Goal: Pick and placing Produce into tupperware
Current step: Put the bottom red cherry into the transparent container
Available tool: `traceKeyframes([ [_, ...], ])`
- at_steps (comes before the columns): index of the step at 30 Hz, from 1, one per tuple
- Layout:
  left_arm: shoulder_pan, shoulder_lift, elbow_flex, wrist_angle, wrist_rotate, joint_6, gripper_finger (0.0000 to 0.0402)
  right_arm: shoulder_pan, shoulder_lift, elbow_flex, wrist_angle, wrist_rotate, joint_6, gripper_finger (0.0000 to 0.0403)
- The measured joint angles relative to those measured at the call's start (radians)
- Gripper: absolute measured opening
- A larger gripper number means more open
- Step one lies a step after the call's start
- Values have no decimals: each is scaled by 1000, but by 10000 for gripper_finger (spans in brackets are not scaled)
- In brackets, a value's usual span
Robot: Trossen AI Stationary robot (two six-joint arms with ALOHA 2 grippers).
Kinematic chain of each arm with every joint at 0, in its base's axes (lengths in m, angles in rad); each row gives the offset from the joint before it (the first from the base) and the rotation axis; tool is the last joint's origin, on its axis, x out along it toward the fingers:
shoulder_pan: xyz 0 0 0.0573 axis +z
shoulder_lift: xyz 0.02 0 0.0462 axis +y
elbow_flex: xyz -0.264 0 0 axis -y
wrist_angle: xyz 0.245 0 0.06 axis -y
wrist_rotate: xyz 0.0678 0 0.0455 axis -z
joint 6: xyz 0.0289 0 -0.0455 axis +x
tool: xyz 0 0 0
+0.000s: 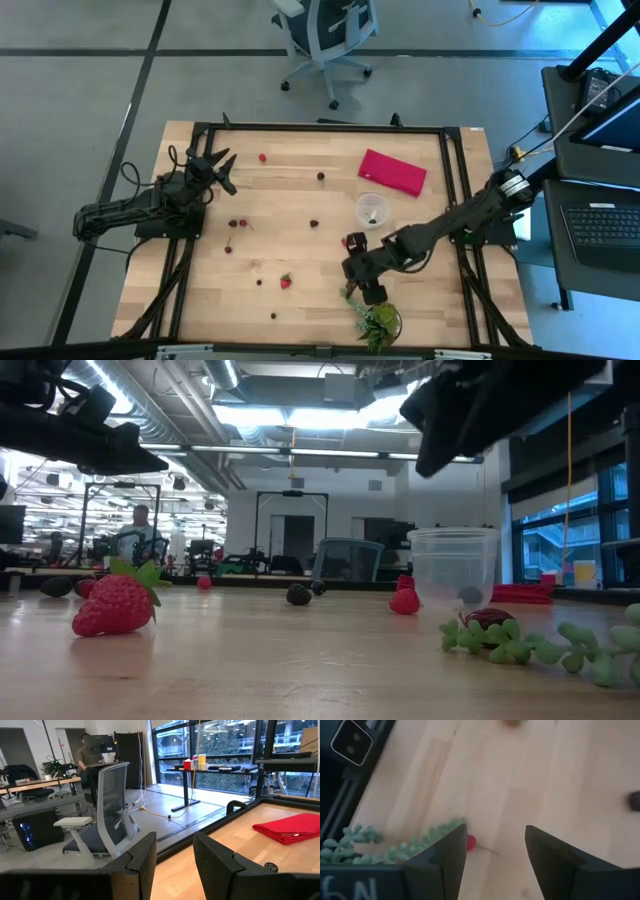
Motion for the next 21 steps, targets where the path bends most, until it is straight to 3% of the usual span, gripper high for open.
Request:
traceKeyframes([
  [12,0,0,0,0,0,0,124,14,0,-226,327,1,1,202],
  [21,0,0,0,0,0,0,124,15,23,-270,375,0,2,202],
])
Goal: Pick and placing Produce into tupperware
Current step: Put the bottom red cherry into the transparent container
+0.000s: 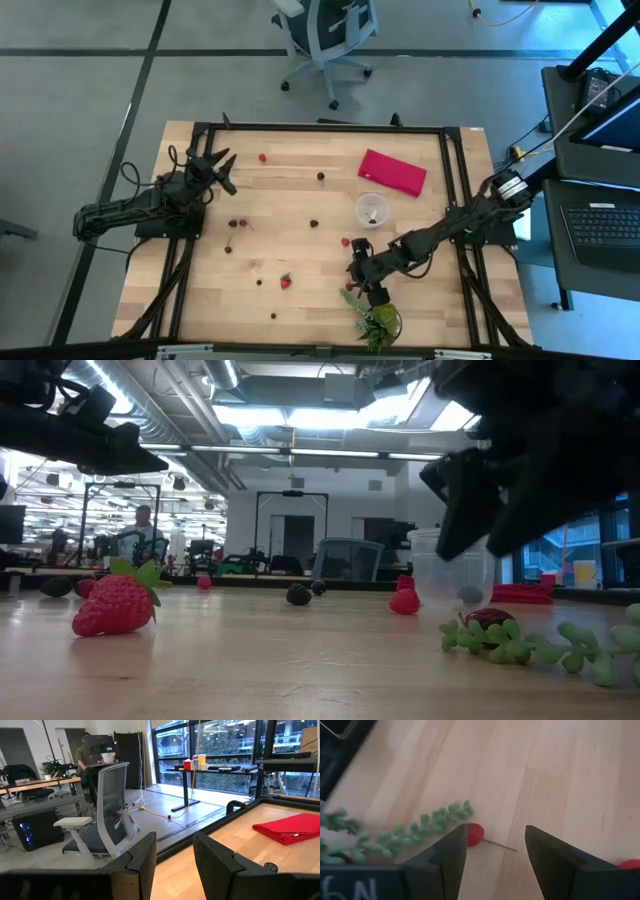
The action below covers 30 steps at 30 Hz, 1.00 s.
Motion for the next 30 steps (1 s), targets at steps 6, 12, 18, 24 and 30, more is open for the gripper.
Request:
traceKeyframes([
  [6,0,0,0,0,0,0,124,1,66,1,49,-8,-26,202],
  [12,0,0,0,0,0,0,124,1,88,1,68,-41,5,202],
  [18,0,0,0,0,0,0,124,6,124,1,120,-55,19,202],
  [24,0,0,0,0,0,0,124,6,159,4,131,-50,27,202],
  [30,0,0,0,0,0,0,124,6,159,4,131,-46,49,176],
])
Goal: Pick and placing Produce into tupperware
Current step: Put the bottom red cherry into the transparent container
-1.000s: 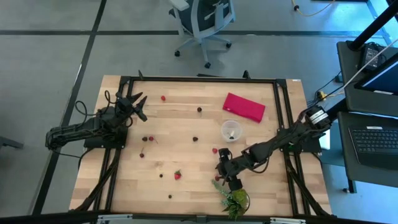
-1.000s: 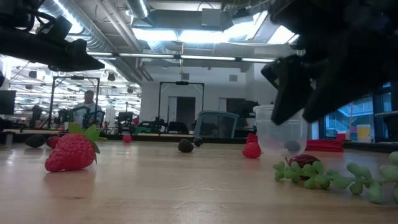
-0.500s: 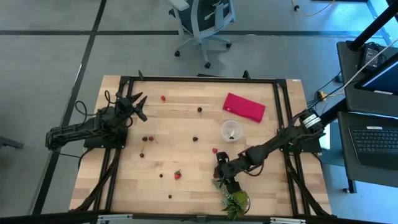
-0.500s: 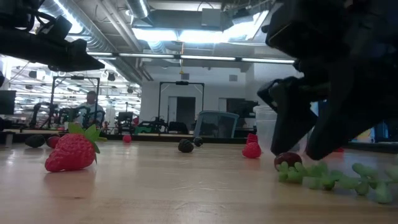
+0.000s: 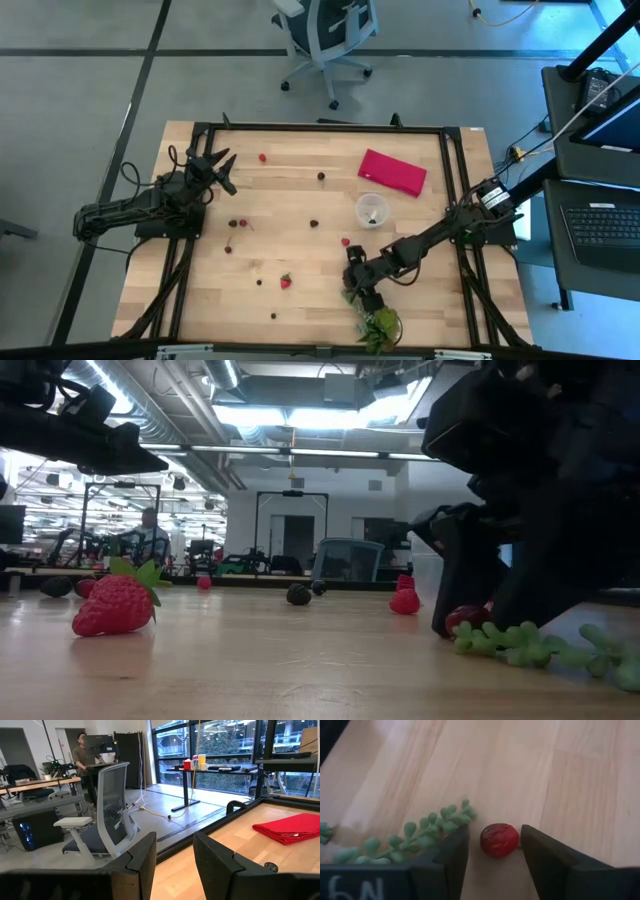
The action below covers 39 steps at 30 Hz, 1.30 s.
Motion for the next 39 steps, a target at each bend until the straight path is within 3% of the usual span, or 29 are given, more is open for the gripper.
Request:
traceKeyframes([
  [8,0,0,0,0,0,0,124,-2,-11,-1,-11,7,8,90],
  [13,0,0,0,0,0,0,124,-23,-104,-5,-102,-19,54,58],
  [20,0,0,0,0,0,0,124,-86,-353,15,-288,36,86,55],
  [26,0,0,0,0,0,0,124,-203,-522,132,-589,133,134,55],
  [34,0,0,0,0,-1,3,124,-391,-493,282,-969,133,191,55],
  [39,0,0,0,0,0,7,124,-452,-445,260,-990,83,170,55],
])
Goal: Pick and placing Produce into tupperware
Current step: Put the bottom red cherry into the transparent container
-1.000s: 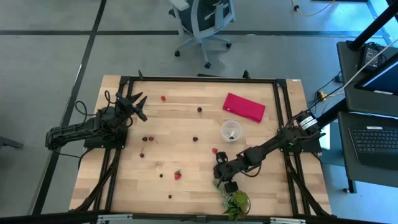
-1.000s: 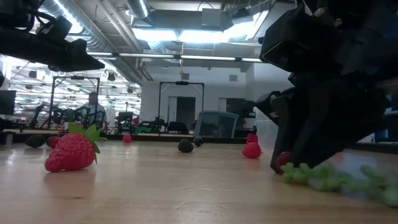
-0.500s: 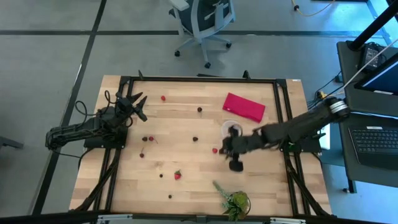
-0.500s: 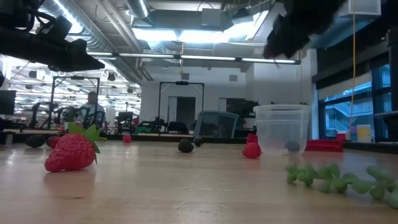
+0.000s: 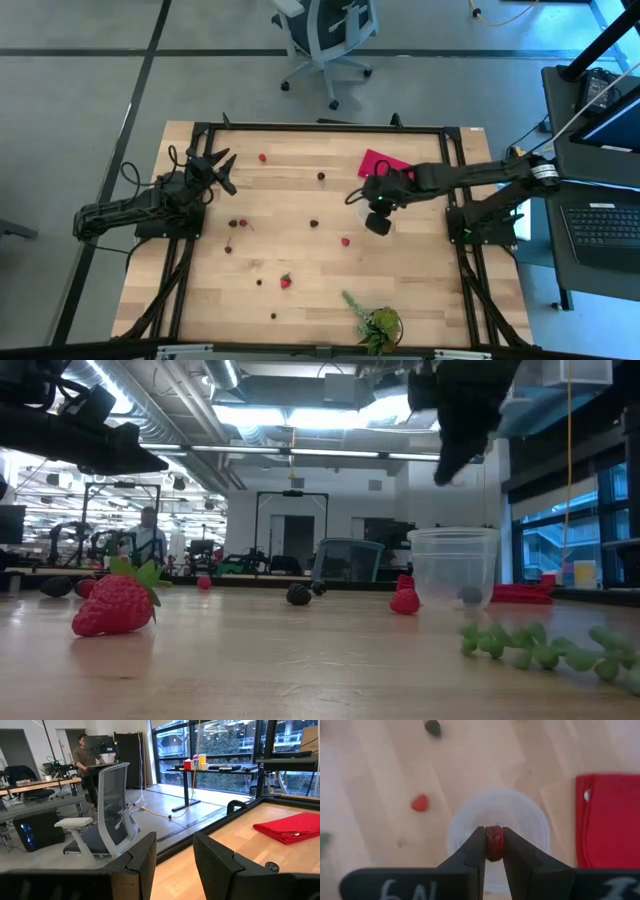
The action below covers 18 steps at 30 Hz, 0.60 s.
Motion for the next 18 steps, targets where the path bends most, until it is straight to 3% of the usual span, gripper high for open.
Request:
traceKeyframes([
  [18,0,0,0,0,0,2,124,-17,244,-12,5,-11,-43,55],
])
